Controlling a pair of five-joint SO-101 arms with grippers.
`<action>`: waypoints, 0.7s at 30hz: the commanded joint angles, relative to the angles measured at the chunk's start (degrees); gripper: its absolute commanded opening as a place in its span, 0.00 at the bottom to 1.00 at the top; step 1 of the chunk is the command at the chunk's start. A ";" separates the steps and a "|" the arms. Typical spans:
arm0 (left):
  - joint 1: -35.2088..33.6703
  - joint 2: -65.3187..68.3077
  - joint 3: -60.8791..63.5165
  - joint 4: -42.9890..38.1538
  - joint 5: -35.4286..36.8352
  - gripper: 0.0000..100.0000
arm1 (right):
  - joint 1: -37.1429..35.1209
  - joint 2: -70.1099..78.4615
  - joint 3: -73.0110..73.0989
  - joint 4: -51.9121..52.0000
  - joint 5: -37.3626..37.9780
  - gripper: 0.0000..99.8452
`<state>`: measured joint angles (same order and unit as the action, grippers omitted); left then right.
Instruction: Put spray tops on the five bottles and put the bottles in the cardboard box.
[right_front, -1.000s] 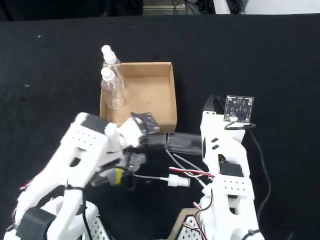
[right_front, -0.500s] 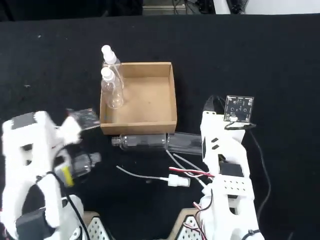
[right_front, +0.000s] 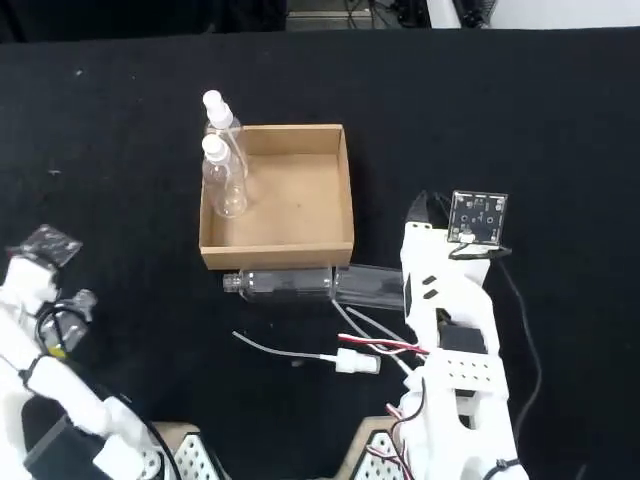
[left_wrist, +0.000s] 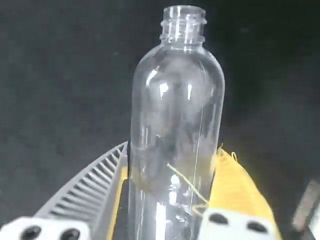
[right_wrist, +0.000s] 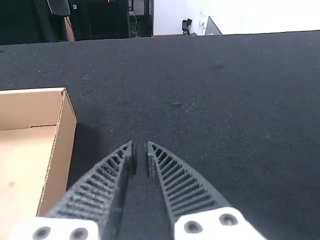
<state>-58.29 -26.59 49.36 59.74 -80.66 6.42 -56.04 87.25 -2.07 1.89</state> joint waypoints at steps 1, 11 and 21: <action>-4.35 -0.18 1.54 -8.18 5.63 0.14 | 0.79 -0.40 -2.51 -1.41 -0.53 0.03; -6.90 -0.62 1.71 -8.18 8.97 0.25 | -1.49 -0.40 -2.33 -0.97 0.70 0.03; -5.93 -0.26 -2.33 -8.18 9.14 0.30 | -1.58 -0.40 -2.33 -0.97 0.79 0.03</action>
<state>-64.62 -26.59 51.38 52.26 -71.43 5.80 -56.04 87.25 -2.07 2.07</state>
